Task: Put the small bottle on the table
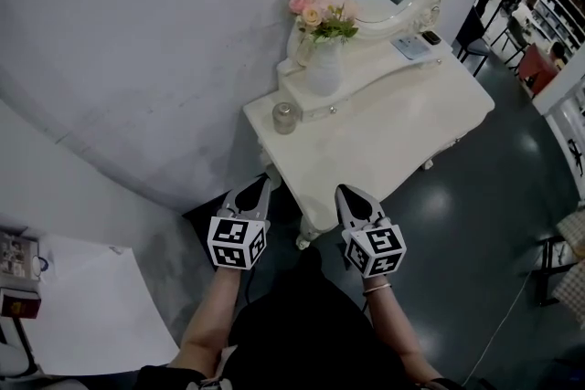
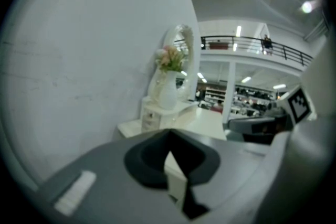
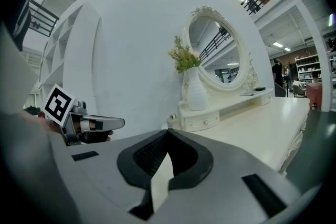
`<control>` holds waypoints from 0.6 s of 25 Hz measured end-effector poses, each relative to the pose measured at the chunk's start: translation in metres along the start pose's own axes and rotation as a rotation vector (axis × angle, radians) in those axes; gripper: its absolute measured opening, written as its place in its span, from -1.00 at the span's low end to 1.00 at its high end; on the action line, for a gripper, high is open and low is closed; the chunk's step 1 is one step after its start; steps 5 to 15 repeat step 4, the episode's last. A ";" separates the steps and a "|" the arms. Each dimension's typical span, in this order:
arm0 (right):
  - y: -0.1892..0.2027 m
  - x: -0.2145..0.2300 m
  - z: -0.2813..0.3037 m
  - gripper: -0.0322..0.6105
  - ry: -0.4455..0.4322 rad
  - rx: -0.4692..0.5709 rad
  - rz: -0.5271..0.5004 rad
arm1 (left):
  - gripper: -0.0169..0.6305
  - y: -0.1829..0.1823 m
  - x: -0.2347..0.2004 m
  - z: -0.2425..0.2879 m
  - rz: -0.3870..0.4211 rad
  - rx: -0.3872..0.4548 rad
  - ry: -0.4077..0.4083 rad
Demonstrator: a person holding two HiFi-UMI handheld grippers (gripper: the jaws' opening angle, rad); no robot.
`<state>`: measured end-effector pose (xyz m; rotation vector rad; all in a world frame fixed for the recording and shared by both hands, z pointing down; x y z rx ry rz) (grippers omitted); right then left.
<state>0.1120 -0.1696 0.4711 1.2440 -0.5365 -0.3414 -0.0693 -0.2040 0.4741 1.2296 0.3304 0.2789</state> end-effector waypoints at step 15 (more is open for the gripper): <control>-0.003 0.006 0.003 -0.89 0.003 0.009 0.001 | -0.92 -0.003 0.000 0.009 -0.009 0.002 0.004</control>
Point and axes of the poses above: the fingertips, and each gripper's own axes: z forward along the fingers, x to its right, y out of its underside, the point moved 3 cm from there along -z, backward along the fingers, and after that the axes turned 9 degrees about -y, right-handed, at the moved point
